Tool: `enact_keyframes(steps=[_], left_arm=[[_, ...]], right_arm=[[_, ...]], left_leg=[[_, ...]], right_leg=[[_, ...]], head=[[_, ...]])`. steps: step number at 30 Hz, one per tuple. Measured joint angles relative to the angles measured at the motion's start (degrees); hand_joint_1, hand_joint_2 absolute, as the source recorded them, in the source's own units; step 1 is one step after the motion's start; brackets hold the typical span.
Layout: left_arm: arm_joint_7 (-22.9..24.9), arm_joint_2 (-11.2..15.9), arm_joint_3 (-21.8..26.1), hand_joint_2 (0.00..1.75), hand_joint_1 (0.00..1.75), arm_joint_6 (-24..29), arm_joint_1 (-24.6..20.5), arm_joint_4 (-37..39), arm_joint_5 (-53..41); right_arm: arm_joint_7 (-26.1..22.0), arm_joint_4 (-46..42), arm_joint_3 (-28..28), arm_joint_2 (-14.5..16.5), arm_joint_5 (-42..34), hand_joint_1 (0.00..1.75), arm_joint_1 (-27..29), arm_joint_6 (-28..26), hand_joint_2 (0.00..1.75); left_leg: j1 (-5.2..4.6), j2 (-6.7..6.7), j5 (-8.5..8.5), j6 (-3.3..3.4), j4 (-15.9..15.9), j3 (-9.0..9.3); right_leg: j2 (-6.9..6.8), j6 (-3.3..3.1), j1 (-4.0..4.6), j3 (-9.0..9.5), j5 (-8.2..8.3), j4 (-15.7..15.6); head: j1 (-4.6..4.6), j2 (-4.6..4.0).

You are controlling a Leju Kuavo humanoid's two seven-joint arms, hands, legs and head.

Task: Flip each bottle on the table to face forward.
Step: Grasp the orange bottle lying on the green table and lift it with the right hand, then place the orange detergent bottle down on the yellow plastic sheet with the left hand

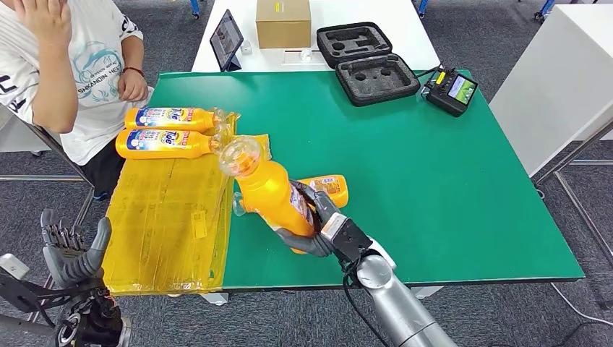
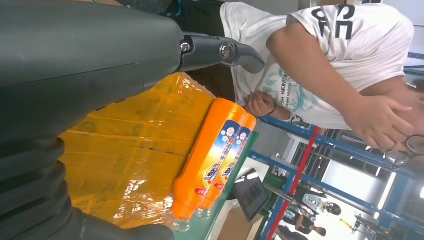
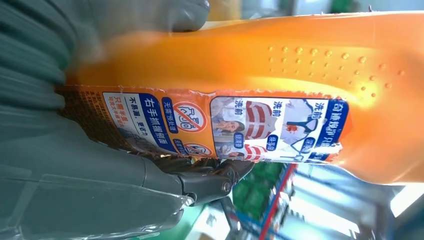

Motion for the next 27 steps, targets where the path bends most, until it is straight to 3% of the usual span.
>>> enact_keyframes(steps=[9, 14, 27], left_arm=[[1.52, 0.00, -1.94, 1.75, 0.00, -1.36, 1.11, -0.86, -0.20], [1.72, 0.01, -4.77, 1.75, 0.00, -1.86, 0.53, -0.87, -0.86], [5.66, 0.49, -16.62, 1.75, 0.00, -8.98, -0.64, -2.25, -3.10]], right_arm=[[-1.25, 1.71, -3.70, 3.85, -11.14, 1.75, 0.75, -8.50, 1.75], [-2.60, 6.30, -3.83, 6.37, -12.10, 1.75, 0.59, -12.78, 1.75], [-2.94, 14.25, 0.40, 10.07, -10.48, 1.75, -0.58, -13.16, 1.75]], left_leg=[[0.00, 0.00, 0.00, 0.00, 0.00, -0.03], [0.00, -0.01, 0.00, 0.00, 0.00, -0.05], [-0.01, -0.04, 0.01, 0.00, 0.00, -0.15]], right_leg=[[0.00, 0.00, 0.00, -0.03, -0.01, 0.00], [0.00, 0.00, 0.00, -0.06, 0.00, 0.00], [-0.02, 0.00, 0.00, -0.13, 0.00, 0.01]], head=[[0.00, 0.00], [-0.01, 0.00], [0.00, 0.00]])
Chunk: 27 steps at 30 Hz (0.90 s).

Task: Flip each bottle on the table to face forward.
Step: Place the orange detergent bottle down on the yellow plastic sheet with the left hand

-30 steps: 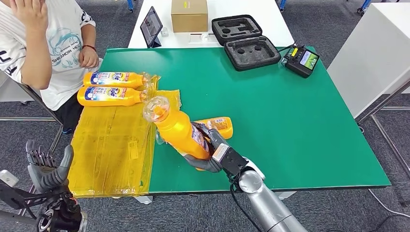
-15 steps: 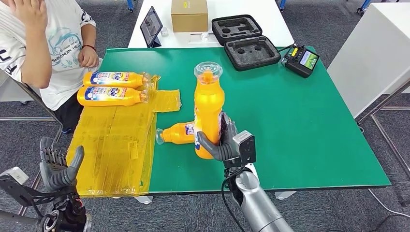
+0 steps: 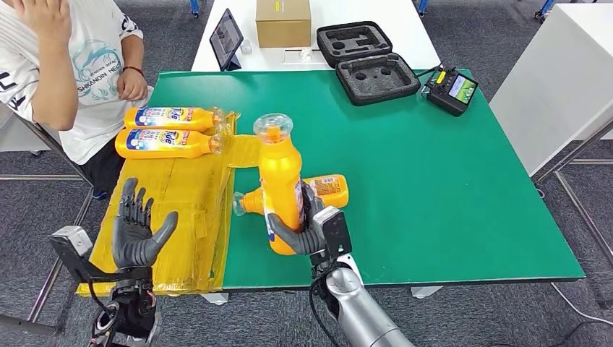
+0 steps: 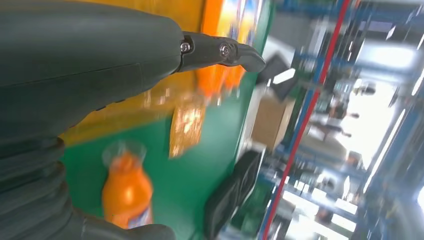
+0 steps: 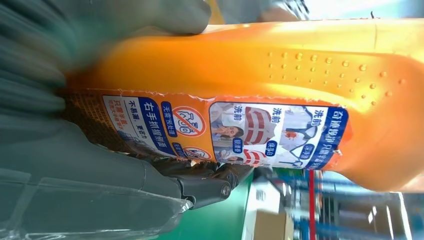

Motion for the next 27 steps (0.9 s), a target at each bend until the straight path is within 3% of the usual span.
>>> enact_keyframes(steps=[6, 17, 27], left_arm=[[2.66, 0.49, -4.40, 1.75, 0.00, -2.09, -0.97, 0.15, 1.31], [4.45, 1.54, -7.13, 1.75, 0.00, -3.77, -2.35, 2.14, 4.54], [8.48, 2.69, -10.22, 1.75, 0.00, -10.97, -2.09, 3.01, 11.02]], right_arm=[[0.04, 1.91, 3.39, 1.36, 1.59, 1.75, -0.40, 0.26, 1.75], [1.04, 3.21, 7.11, 2.20, 1.23, 1.75, -0.74, 3.40, 1.75], [1.08, 5.92, 8.68, 2.30, -0.83, 1.75, -2.32, 2.72, 1.75]], left_leg=[[0.01, 0.00, 0.00, 0.00, 0.00, 0.00], [0.01, -0.01, 0.00, 0.00, 0.00, -0.02], [0.00, -0.01, 0.00, 0.00, 0.00, -0.03]], right_leg=[[0.00, 0.00, 0.00, -0.02, 0.00, 0.00], [0.00, -0.01, 0.00, -0.03, 0.00, 0.00], [0.00, 0.00, 0.00, -0.04, 0.00, 0.00]], head=[[-0.01, 0.00], [0.01, 0.00], [-0.01, 0.00]])
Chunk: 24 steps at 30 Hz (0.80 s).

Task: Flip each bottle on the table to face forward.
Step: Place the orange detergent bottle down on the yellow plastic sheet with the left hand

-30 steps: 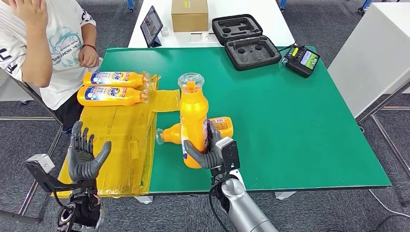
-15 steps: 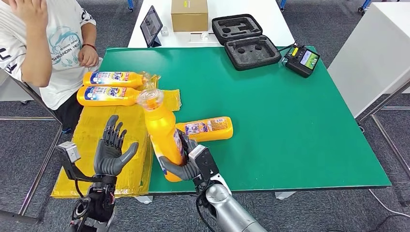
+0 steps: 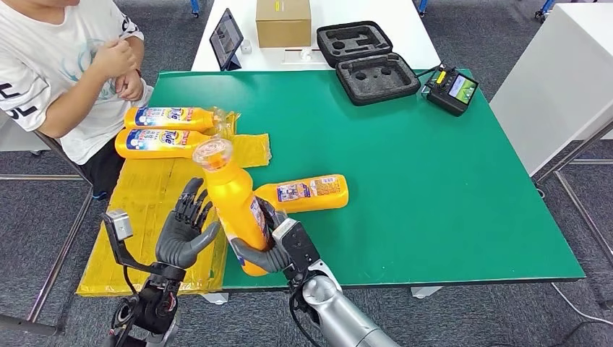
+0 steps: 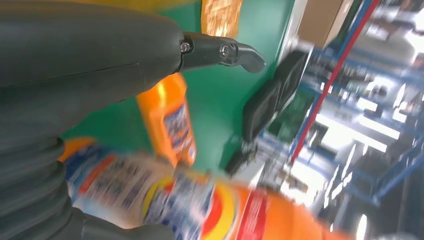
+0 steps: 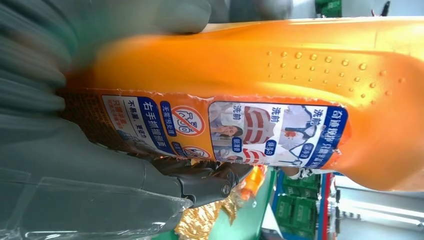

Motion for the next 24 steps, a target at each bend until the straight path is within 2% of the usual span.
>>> enact_keyframes(steps=[5, 13, 20, 24], left_arm=[[0.63, 0.33, -2.13, 1.75, 0.00, -1.98, 2.13, -1.84, 0.31], [0.59, 0.48, -3.72, 1.75, 0.00, -1.10, 3.76, -5.12, -1.51], [0.73, 0.40, -4.72, 1.75, 0.00, -0.37, 3.44, -6.32, -2.82], [0.71, -0.10, -5.59, 1.75, 0.00, 2.93, 1.15, -5.68, -3.90]], right_arm=[[-0.40, 0.49, -0.46, -0.20, -1.65, 1.75, -0.59, -0.14, 1.75], [-0.41, 0.49, -2.25, -0.31, -1.31, 1.75, -1.00, -2.54, 1.75], [0.49, 0.51, -2.29, 0.05, 1.87, 1.75, -1.00, -2.32, 1.75], [1.22, 1.10, 0.18, 1.88, 5.32, 1.75, -1.00, -1.52, 1.75]], left_leg=[[0.00, 0.01, 0.00, 0.00, 0.00, -0.01], [0.00, 0.00, 0.00, 0.00, 0.00, -0.01], [0.01, 0.02, 0.00, 0.00, 0.00, -0.01], [0.02, 0.02, 0.00, -0.01, 0.00, -0.02]], right_leg=[[0.00, 0.00, 0.00, -0.03, 0.00, 0.00], [0.00, 0.00, 0.00, -0.03, 0.00, 0.00], [0.00, 0.00, 0.00, -0.04, 0.00, 0.00], [0.00, 0.00, 0.01, -0.05, 0.00, 0.00]], head=[[0.00, 0.00], [0.01, 0.00], [0.00, 0.00], [0.01, 0.00]])
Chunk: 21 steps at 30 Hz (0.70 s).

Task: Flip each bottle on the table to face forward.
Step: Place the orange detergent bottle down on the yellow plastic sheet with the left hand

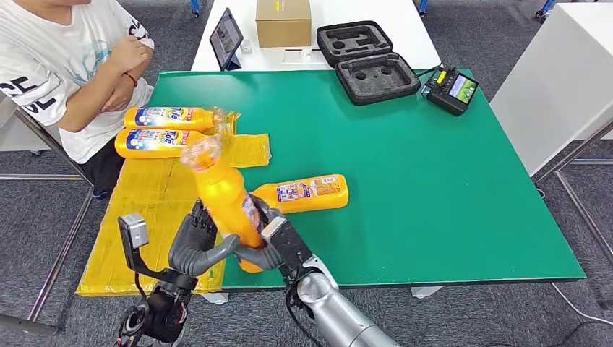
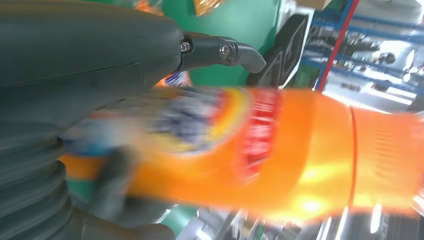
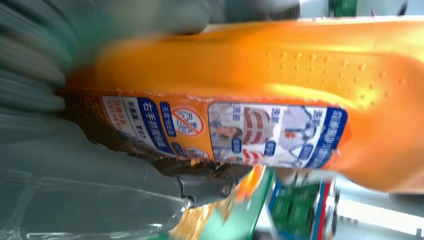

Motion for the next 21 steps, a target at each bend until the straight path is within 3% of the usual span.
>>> enact_keyframes(steps=[8, 21], left_arm=[[-0.13, -0.29, -0.56, 1.75, 0.00, 2.69, -3.23, 3.75, 1.50], [-0.14, 0.60, -1.92, 1.75, 0.00, 2.95, -4.65, 7.69, 4.01]], right_arm=[[1.57, 2.29, 5.85, 1.08, -1.04, 1.75, -1.66, -0.07, 1.75], [2.08, 7.50, 9.05, 0.94, -2.94, 1.75, -4.34, 0.05, 1.75]], left_leg=[[-0.01, 0.01, 0.02, 0.01, 0.00, 0.00], [-0.02, 0.05, 0.02, 0.02, 0.01, 0.00]], right_leg=[[0.01, 0.01, -0.01, -0.01, 0.01, 0.00], [0.01, 0.01, -0.02, -0.05, 0.01, 0.00]], head=[[0.00, 0.00], [-0.01, 0.00]])
